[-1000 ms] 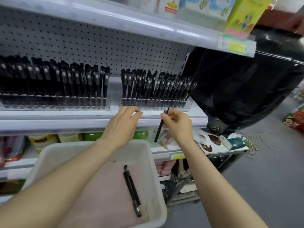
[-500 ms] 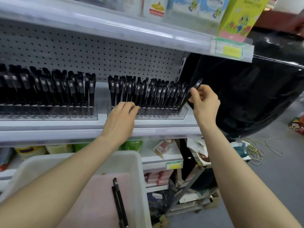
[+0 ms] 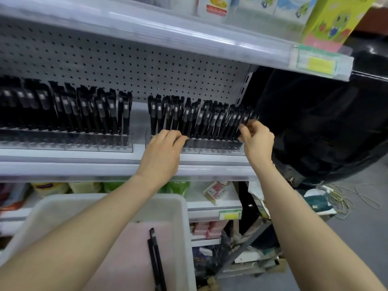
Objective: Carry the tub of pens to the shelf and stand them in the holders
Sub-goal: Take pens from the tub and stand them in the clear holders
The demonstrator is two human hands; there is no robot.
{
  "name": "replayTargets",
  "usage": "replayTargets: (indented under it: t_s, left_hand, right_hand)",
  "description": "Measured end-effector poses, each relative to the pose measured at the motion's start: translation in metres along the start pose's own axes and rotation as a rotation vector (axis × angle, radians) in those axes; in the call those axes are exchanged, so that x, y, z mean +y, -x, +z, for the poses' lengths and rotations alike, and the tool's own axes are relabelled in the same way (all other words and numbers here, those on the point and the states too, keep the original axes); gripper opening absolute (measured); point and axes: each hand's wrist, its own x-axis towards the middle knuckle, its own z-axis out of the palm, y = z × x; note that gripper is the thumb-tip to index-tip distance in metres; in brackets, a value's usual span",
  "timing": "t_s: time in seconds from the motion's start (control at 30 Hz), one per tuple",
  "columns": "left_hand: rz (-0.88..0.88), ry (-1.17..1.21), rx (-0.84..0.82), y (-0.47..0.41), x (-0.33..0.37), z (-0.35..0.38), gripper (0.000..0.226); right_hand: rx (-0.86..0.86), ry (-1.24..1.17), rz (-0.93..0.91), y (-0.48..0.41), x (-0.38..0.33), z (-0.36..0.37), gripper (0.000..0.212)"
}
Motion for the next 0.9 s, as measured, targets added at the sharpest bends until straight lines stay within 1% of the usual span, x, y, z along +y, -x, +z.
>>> replayTargets:
  t_s: [0.1, 0.2, 0.33, 0.4, 0.47, 0.57, 0.63, 0.73, 0.77, 0.83, 0.9]
  left_hand:
    - [0.01, 0.015, -0.009, 0.001, -0.001, 0.0, 0.052]
    - [0.041, 0.049, -0.026, 0.008, -0.004, -0.002, 0.054]
    - [0.075, 0.076, -0.059, 0.03, -0.011, -0.006, 0.054]
    - [0.077, 0.081, -0.073, 0.047, -0.017, -0.008, 0.053]
    - [0.066, 0.095, -0.079, 0.065, -0.025, -0.01, 0.049]
    - [0.064, 0.13, -0.045, 0.092, -0.037, -0.011, 0.044]
    - [0.072, 0.141, -0.012, 0.11, -0.047, -0.012, 0.044]
    - [0.079, 0.121, -0.018, 0.137, -0.065, -0.011, 0.047]
    - [0.077, 0.111, -0.028, 0.143, -0.07, -0.01, 0.047]
    - [0.078, 0.087, -0.054, 0.153, -0.078, -0.006, 0.048]
    - [0.083, 0.075, -0.069, 0.158, -0.081, -0.004, 0.048]
  right_hand:
    - [-0.001, 0.01, 0.013, 0.002, -0.004, -0.002, 0.028]
    - [0.04, 0.029, 0.018, 0.013, -0.004, -0.003, 0.025]
    - [0.107, -0.023, 0.021, 0.044, -0.007, 0.002, 0.018]
    - [0.084, -0.053, 0.02, 0.064, -0.013, 0.01, 0.012]
    - [0.028, -0.058, 0.01, 0.087, -0.019, 0.021, 0.007]
    - [-0.064, -0.027, -0.017, 0.124, -0.027, 0.041, 0.008]
    - [-0.114, -0.029, -0.032, 0.15, -0.032, 0.053, 0.007]
    - [-0.216, 0.039, -0.107, 0.187, -0.038, 0.071, 0.008]
    - [-0.276, 0.076, -0.124, 0.198, -0.039, 0.077, 0.008]
    - [-0.451, 0.207, -0.116, 0.216, -0.035, 0.092, 0.011]
    - [-0.642, 0.367, -0.058, 0.234, -0.027, 0.107, 0.013]
